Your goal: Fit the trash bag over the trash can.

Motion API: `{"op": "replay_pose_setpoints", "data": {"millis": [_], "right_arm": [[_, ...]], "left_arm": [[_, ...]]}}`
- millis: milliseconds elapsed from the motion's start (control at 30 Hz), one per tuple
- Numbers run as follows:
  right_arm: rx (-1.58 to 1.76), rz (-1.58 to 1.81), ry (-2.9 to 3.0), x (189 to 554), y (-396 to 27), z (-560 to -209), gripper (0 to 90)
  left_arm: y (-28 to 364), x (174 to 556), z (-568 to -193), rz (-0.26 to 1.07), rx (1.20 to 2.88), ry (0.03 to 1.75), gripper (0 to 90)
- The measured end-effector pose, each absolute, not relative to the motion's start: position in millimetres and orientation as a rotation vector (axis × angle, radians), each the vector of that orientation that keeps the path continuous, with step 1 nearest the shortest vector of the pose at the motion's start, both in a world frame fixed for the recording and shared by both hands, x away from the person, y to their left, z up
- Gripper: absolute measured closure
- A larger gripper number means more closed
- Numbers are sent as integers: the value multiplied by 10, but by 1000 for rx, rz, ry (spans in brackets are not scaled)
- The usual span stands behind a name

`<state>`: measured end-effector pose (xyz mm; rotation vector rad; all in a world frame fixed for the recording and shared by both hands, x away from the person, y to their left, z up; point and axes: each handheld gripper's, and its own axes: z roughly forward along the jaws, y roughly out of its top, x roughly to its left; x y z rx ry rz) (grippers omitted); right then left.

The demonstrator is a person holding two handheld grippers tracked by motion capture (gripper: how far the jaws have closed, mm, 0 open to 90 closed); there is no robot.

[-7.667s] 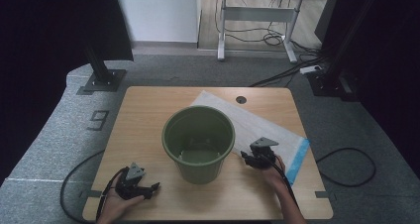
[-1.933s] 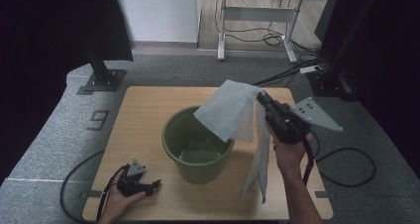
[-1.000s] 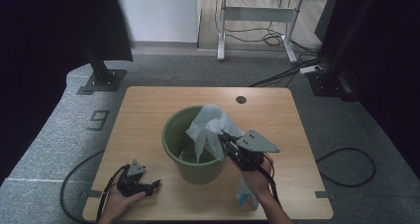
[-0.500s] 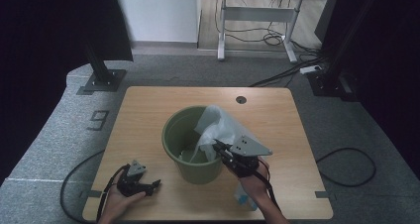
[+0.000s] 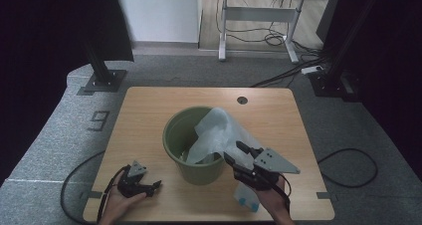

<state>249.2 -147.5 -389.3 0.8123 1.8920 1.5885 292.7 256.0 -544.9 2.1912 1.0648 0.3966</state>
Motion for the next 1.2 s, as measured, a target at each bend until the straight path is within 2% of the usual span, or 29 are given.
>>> {"op": "replay_pose_setpoints", "data": {"millis": [200, 400, 900, 967, 1000, 1033, 1100, 1200], "right_arm": [[865, 1580, 1879, 2289, -1667, -4010, 353], [959, 1535, 1903, 2134, -1871, -4352, 332], [1071, 1451, 1881, 2114, -1960, -4786, 332], [1079, 1432, 1882, 2115, -1962, -4836, 369], [1083, 1424, 1878, 2115, -1968, -4860, 432], [1076, 1415, 1866, 2111, -1980, -4877, 545], [1057, 1411, 1838, 2111, -2024, -4889, 713], [1050, 1425, 1808, 2134, -2101, -4853, 849]], "left_arm": [[2558, 2925, -5450, 398, 2189, 1067, 167], [2554, 2920, -5451, 400, 2187, 1072, 167], [2549, 2919, -5450, 403, 2186, 1077, 166], [2541, 2918, -5450, 404, 2185, 1082, 165], [2536, 2918, -5450, 404, 2183, 1083, 165], [2529, 2918, -5450, 405, 2181, 1086, 167], [2511, 2914, -5442, 411, 2181, 1083, 191], [2458, 2881, -5384, 451, 2182, 1056, 236]]}}
